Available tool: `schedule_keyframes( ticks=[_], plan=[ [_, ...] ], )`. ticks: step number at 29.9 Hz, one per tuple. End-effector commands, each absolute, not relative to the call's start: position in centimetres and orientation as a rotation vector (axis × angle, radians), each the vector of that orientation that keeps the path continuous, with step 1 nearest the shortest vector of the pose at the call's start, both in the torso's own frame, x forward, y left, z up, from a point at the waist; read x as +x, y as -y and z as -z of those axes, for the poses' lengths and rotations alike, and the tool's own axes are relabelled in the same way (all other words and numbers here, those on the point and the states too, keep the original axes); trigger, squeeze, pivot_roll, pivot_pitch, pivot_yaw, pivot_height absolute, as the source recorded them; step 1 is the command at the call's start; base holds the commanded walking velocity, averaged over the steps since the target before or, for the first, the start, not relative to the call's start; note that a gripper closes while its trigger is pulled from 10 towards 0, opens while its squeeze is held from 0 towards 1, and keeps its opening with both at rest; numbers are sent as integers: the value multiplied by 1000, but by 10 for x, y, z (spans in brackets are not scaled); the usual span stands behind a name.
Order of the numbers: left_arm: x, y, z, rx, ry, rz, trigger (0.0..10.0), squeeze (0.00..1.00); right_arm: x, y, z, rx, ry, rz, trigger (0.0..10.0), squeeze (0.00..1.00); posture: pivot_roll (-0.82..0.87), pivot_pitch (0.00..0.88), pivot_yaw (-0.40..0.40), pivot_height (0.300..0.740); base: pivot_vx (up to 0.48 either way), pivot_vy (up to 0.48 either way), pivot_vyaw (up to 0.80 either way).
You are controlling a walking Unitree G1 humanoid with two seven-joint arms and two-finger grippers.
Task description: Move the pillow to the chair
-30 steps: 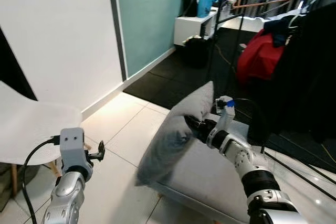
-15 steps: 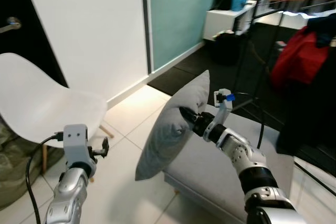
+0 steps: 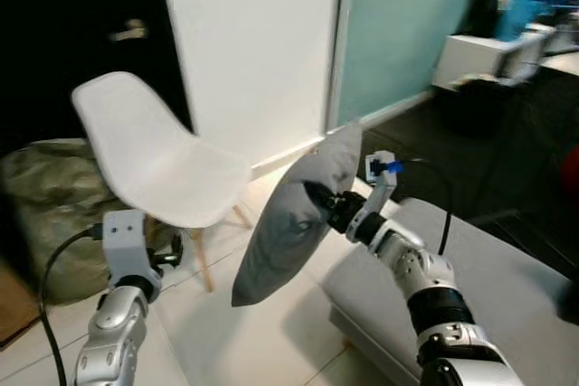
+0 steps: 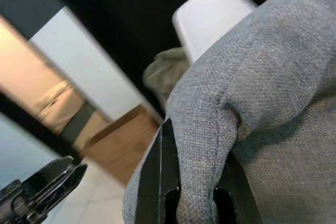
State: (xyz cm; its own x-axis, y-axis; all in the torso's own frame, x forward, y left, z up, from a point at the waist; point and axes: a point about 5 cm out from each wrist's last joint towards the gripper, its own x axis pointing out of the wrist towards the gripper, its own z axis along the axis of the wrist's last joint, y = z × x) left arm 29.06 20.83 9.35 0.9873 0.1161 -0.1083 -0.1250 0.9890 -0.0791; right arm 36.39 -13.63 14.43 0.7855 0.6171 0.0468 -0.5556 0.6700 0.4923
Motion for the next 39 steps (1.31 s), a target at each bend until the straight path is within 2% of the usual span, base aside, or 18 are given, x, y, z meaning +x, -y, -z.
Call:
schedule_keyframes(
  ticks=[1,5,10,22,39],
  plan=[
    [290,-208,-92,-98,-110,-115,10000,0,368,134,-166,508,-27,-703,10000,0,-133,0,-43,729,0,0,775],
    [290,-206,-92,-111,-113,-97,10000,0,370,136,-163,493,-38,-662,10000,0,-134,0,-41,729,0,0,700],
    [289,-205,-94,-131,-106,-84,10000,0,373,140,-159,478,-57,-585,10000,0,-133,0,-41,729,287,0,0],
    [288,-204,-94,-131,-109,-70,10000,0,373,143,-160,472,-43,-574,10000,0,-133,2,-40,729,341,0,0],
    [288,-204,-94,-127,-113,-60,10000,0,375,143,-162,454,-35,-561,10000,0,-131,0,-43,729,480,0,0]
  ],
)
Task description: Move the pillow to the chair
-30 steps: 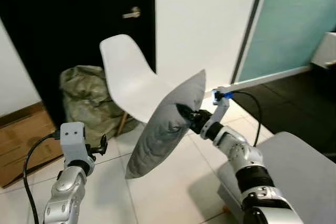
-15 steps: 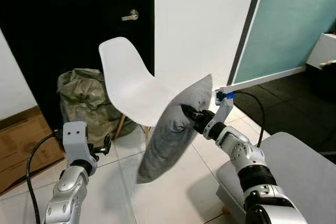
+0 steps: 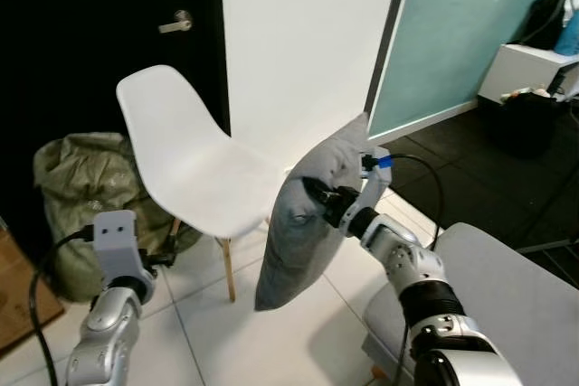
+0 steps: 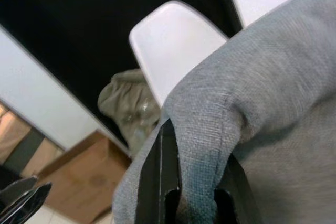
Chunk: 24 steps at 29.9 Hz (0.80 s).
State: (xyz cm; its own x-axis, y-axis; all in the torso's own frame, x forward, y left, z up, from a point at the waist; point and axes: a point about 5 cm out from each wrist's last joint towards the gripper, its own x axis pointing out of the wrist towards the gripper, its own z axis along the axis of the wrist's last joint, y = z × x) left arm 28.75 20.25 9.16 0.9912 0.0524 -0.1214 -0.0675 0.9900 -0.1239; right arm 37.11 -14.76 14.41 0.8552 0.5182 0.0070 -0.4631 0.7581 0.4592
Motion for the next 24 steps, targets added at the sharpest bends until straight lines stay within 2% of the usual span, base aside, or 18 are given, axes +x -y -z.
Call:
schedule_keyframes(
  ticks=[1,24],
  plan=[
    [288,-204,-94,-126,-113,-59,10000,0,375,142,-162,454,-35,-563,10000,0,-130,0,-43,729,480,0,0],
    [288,-201,-94,-129,-116,-50,10000,0,377,129,-169,466,-15,-602,10000,0,-128,0,-44,729,480,0,0]
  ],
)
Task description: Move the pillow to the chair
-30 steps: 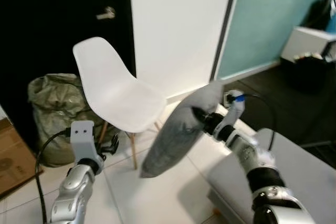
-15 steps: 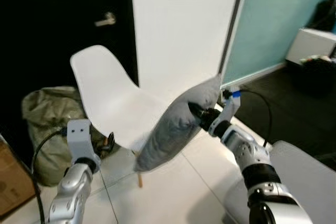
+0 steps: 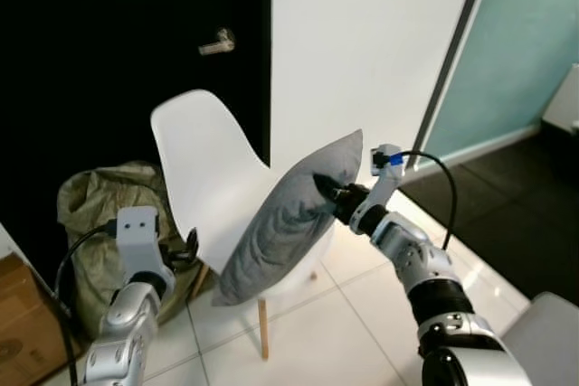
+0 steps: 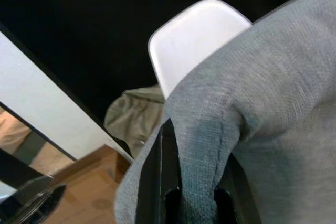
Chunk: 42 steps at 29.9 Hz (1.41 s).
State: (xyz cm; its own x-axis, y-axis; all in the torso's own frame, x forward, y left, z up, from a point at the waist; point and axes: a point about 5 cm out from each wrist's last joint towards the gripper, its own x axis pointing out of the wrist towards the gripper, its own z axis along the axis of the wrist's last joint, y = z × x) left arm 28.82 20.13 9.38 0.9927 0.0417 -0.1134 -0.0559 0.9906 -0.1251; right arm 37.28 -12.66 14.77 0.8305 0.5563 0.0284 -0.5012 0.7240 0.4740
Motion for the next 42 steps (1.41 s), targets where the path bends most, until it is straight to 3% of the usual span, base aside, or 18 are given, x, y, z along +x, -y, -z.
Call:
schedule_keyframes(
  ticks=[1,14,27,32,42],
  plan=[
    [288,-201,-94,-129,-116,-50,10000,0,377,129,-169,466,-15,-602,10000,0,-128,0,-44,729,480,0,0],
    [288,-202,-94,-135,-114,-58,10000,0,379,130,-168,459,-30,-582,10000,0,-131,0,-42,729,444,0,0],
    [290,-199,-97,-169,-111,-58,10000,0,380,130,-167,446,-40,-572,10000,0,-134,2,-47,729,0,-32,0],
    [289,-200,-96,-163,-114,-77,10000,0,381,123,-166,443,-55,-580,10000,0,-139,1,-40,729,0,-444,0],
    [293,-207,-101,-166,-96,-99,10000,0,383,112,-158,429,-135,-574,10000,0,-128,0,-41,729,0,0,0]
  ],
)
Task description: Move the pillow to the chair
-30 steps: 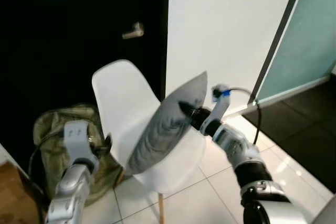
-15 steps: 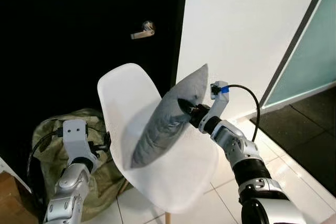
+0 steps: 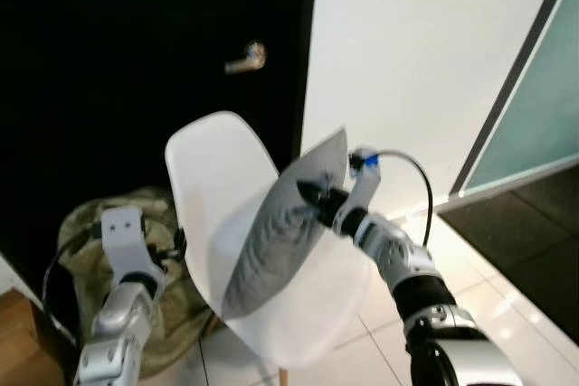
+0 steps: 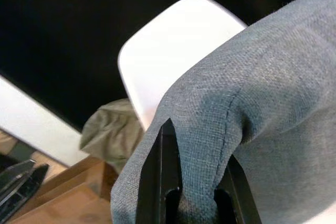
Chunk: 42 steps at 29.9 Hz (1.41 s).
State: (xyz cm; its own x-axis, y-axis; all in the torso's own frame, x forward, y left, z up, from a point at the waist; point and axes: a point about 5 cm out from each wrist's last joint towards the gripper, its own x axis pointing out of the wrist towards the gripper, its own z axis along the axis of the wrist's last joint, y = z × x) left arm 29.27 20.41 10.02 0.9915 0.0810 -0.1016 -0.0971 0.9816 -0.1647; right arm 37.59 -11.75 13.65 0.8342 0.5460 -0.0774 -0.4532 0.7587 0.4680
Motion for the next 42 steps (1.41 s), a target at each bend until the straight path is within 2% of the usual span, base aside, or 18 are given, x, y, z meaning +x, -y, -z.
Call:
schedule_keyframes(
  ticks=[1,7,13,20,28,35,42],
  plan=[
    [293,-208,-102,-165,-96,-101,10000,0,383,110,-152,390,-186,-567,10000,0,-127,1,-41,729,0,0,0],
    [290,-209,-101,-159,-100,-111,10000,0,380,118,-119,246,-428,-428,10000,0,-124,7,-45,704,0,0,0],
    [287,-216,-102,-128,-97,-121,10000,0,371,133,-97,223,-589,-352,10000,0,-114,11,-50,679,0,0,0],
    [285,-220,-102,-119,-101,-129,10000,0,360,136,-79,220,-745,-353,10000,0,-109,8,-53,644,0,0,0],
    [286,-216,-103,-119,-102,-114,10000,0,354,141,-70,221,-814,-296,10000,0,-103,18,-48,614,0,0,0],
    [285,-212,-107,-144,-93,-67,10000,0,348,149,-62,293,-865,-228,10000,0,-96,31,-41,584,0,0,0],
    [284,-203,-109,-151,-91,-28,10000,0,341,165,-53,326,-905,-154,10000,0,-92,39,-37,554,0,0,0]
  ],
)
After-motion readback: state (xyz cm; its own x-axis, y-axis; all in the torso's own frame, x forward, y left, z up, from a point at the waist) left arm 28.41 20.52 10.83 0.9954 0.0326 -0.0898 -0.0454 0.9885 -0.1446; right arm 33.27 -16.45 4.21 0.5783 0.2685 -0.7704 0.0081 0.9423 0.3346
